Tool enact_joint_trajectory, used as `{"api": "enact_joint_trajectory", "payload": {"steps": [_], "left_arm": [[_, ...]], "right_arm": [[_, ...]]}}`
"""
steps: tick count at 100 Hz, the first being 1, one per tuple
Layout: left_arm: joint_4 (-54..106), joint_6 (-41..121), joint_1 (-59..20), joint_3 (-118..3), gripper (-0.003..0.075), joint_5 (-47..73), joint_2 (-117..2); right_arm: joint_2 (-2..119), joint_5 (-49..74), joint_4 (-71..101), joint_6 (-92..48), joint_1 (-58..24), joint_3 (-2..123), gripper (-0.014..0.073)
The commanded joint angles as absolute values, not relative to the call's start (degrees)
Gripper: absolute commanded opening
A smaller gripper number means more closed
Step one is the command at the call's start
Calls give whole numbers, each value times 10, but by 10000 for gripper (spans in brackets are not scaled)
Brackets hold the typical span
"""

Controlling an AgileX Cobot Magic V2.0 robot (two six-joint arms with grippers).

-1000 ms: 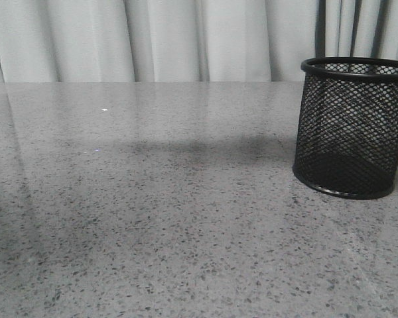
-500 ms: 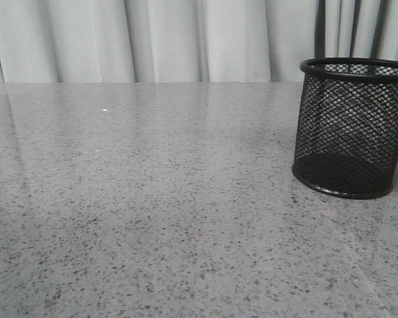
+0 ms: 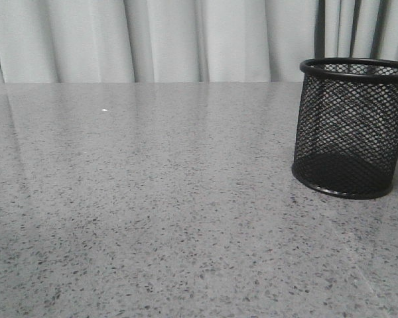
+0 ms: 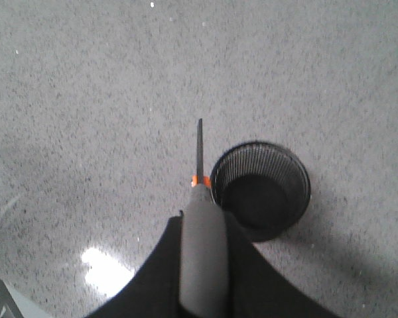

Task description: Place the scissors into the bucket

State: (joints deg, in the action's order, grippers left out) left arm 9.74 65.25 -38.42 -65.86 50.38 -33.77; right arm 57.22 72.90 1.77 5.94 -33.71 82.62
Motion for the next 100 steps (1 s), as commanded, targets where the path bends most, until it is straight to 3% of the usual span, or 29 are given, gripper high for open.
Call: {"api": "enact_joint_trajectory", "payload": {"steps": [1,42,76,86,100], "left_arm": [[104,645,-388,-671,-20,466,-341],[104,645,-388,-671,-20,478,-341],[110,644,-388,-671,-20,480,-341],[110,632,-388,-671,-20,482,-341],[110,615,-388,-671,-20,489,-341]], "right_arm": [[558,748,11,63,-337,811,-50],[585,748,-48,64,-337,758,-50],[677,747,-106,64,-337,758,-43],[684,733,-106,64,-337,758,51],[684,704,-119,64,-337,777,347]]}}
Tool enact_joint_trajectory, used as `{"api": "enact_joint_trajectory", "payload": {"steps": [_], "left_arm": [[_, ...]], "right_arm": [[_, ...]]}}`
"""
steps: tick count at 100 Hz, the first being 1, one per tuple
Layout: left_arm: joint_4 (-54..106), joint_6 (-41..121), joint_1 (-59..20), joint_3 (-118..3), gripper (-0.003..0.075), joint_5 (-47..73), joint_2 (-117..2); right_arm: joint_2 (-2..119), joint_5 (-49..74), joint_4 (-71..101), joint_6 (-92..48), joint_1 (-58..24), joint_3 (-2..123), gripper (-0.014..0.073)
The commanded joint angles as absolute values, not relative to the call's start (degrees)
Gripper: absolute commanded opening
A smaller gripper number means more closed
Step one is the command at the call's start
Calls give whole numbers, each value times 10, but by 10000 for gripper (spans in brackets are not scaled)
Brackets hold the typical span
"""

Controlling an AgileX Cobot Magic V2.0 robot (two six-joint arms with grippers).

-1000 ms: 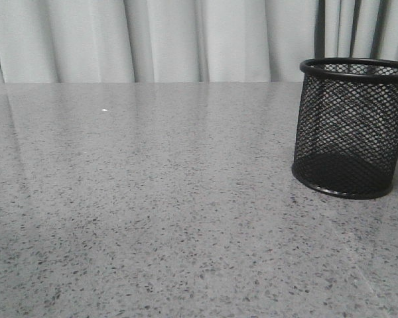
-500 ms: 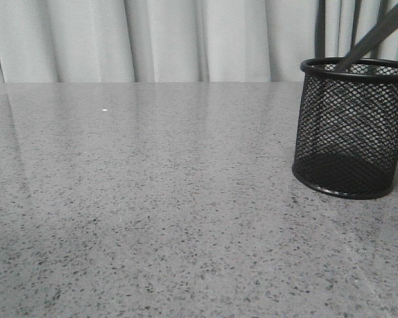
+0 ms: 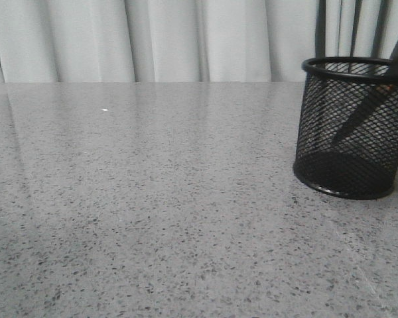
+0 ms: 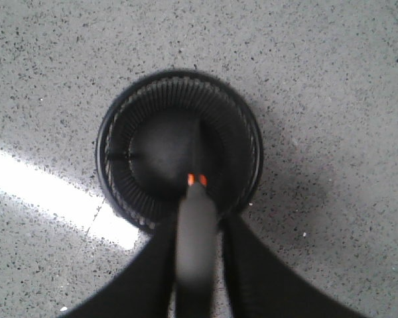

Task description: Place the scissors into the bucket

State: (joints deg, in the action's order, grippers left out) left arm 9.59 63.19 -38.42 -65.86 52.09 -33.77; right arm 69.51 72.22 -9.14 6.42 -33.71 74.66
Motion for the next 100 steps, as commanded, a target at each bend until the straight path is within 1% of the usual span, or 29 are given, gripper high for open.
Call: {"api": "enact_joint_trajectory", "payload": {"steps": [1,5,12,21,25,30,35,38,39,40,42,43,47,54,62,70,79,88,100], "left_arm": [[110,614,-388,-671,-20,489,-341],[110,608,-388,-671,-20,490,-341],[108,589,-388,-671,-20,490,-341],[83,524,-388,-667,-20,464,-341],[56,467,-388,-663,-20,446,-341],[14,395,-388,-653,-20,421,-337],[-28,326,-388,-639,-20,393,-327],[-48,284,-388,-628,-20,379,-319],[-57,276,-388,-625,-20,375,-317],[-61,262,-388,-618,-20,368,-312],[-73,249,-388,-607,-20,356,-303],[-76,237,-388,-603,-20,352,-299],[-90,207,-388,-576,-20,330,-277],[-91,186,-388,-519,-20,294,-234],[-91,182,-388,-448,-20,258,-183],[-91,180,-388,-369,-20,211,-128],[-90,126,-388,-293,-20,157,-79],[-89,58,-388,-237,-20,112,-49],[-79,14,-388,-183,-20,86,-35]], "right_arm": [[684,703,-120,64,-337,779,376],[684,694,-123,64,-337,792,448],[684,690,-133,64,-337,824,510],[684,690,-133,64,-337,874,489],[683,690,-132,64,-337,896,457],[677,691,-131,64,-339,915,391],[666,691,-128,64,-342,921,280],[656,691,-128,64,-345,921,178],[651,691,-128,64,-347,920,157],[648,691,-128,64,-347,919,114],[640,691,-128,64,-350,915,72],[633,689,-128,64,-350,913,31],[613,679,-128,64,-355,896,-81],[567,636,-131,65,-361,845,-43],[497,572,-141,65,-362,762,-48],[428,498,-156,65,-362,654,-47],[344,418,-172,67,-362,532,-47],[264,351,-190,87,-361,427,-48],[183,288,-194,92,-359,337,-48]]}}
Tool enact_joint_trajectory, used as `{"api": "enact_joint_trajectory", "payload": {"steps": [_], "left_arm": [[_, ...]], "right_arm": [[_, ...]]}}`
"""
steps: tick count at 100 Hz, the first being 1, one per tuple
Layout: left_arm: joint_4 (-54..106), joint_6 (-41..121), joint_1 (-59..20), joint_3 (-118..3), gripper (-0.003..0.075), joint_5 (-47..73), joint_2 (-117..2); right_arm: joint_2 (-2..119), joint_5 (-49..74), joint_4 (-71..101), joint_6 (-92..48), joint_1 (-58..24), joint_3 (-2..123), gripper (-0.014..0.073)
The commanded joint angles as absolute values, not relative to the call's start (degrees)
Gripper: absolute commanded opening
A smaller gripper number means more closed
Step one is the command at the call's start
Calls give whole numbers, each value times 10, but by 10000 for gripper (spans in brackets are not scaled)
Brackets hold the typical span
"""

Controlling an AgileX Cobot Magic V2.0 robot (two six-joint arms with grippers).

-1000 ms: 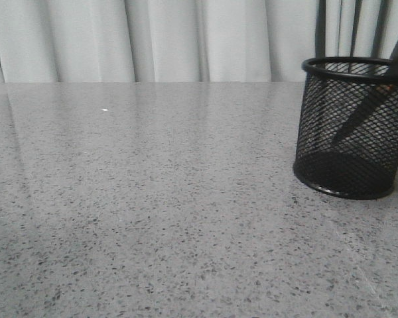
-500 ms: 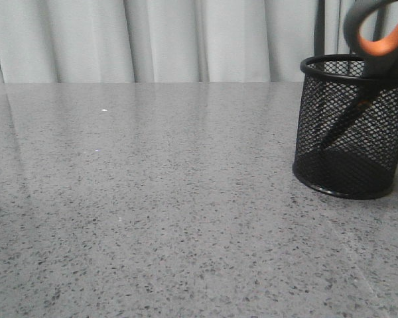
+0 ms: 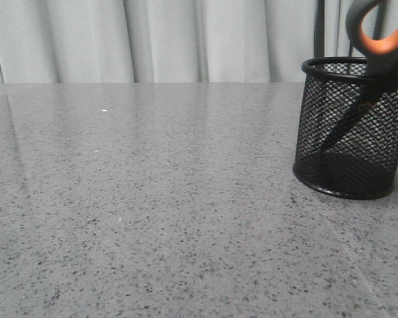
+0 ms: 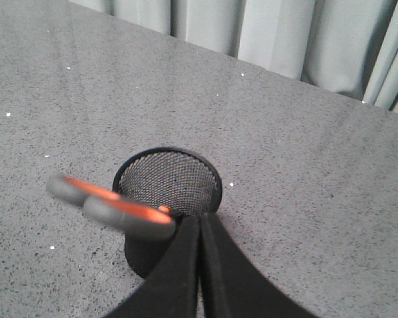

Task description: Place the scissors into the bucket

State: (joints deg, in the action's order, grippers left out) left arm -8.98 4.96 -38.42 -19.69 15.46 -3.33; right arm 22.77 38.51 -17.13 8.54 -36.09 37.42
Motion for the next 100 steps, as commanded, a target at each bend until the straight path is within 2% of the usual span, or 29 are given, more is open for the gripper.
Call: {"api": "enact_joint_trajectory", "payload": {"steps": [1,28,100], "left_arm": [[-77,14,-388,-181,-20,86,-35],[-57,14,-388,-161,-20,86,-35],[-57,14,-388,-160,-20,87,-35]], "right_arm": [[179,285,-194,92,-359,333,-48],[103,276,-194,92,-359,301,-50],[102,276,-194,92,-359,301,-50]]}}
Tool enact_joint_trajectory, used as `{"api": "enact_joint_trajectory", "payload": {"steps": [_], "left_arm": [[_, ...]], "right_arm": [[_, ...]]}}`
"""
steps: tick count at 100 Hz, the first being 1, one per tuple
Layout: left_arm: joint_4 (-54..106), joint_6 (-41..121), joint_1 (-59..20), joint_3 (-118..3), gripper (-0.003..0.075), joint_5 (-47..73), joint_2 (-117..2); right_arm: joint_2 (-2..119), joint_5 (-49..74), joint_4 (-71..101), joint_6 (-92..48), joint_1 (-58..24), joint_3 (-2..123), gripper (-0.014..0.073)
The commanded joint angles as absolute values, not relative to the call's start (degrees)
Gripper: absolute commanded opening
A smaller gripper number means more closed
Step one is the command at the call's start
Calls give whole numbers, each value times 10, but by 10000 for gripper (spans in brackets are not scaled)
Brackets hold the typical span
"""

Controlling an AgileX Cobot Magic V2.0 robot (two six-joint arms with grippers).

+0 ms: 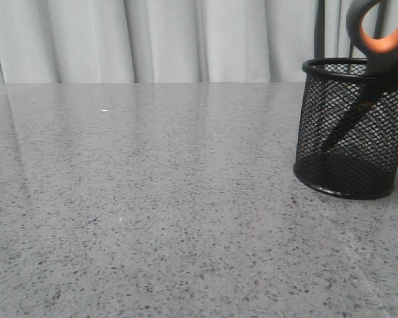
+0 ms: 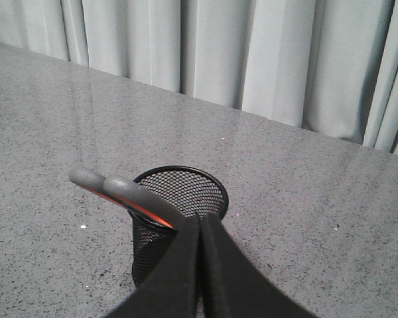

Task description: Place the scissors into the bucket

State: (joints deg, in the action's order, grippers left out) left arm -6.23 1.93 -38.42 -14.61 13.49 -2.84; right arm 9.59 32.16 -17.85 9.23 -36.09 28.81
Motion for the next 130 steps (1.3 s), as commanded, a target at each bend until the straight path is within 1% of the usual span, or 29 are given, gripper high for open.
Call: {"api": "enact_joint_trajectory", "payload": {"steps": [1,17,26,34,47,59,71,78,82,87,100,130], "left_arm": [[-57,14,-388,-160,-20,87,-35],[-59,25,-384,-159,-20,84,-33],[-55,90,-363,-146,-20,81,-33],[-35,116,-321,-122,-20,59,-33],[7,112,-236,-70,-20,25,-33],[6,96,-156,-39,-20,15,-33],[9,91,-99,-9,-20,15,-33],[13,58,-76,18,-20,15,-32],[13,35,-68,30,-20,15,-32],[13,30,-59,27,-20,66,-32],[21,30,-45,28,-20,130,-32],[21,30,-41,28,-20,131,-5]], "right_arm": [[102,276,-194,92,-359,301,-50],[102,276,-194,92,-359,301,-50],[102,276,-194,92,-359,301,-50],[102,276,-194,92,-359,301,-50],[102,276,-194,92,-359,301,-50],[102,276,-194,92,-359,301,-50],[102,276,-194,92,-359,301,-50],[102,276,-194,92,-359,301,-50],[102,276,-194,92,-359,301,-50],[102,276,-194,92,-359,301,-50],[102,276,-194,92,-359,301,-50],[102,276,-194,92,-359,300,-50]]}}
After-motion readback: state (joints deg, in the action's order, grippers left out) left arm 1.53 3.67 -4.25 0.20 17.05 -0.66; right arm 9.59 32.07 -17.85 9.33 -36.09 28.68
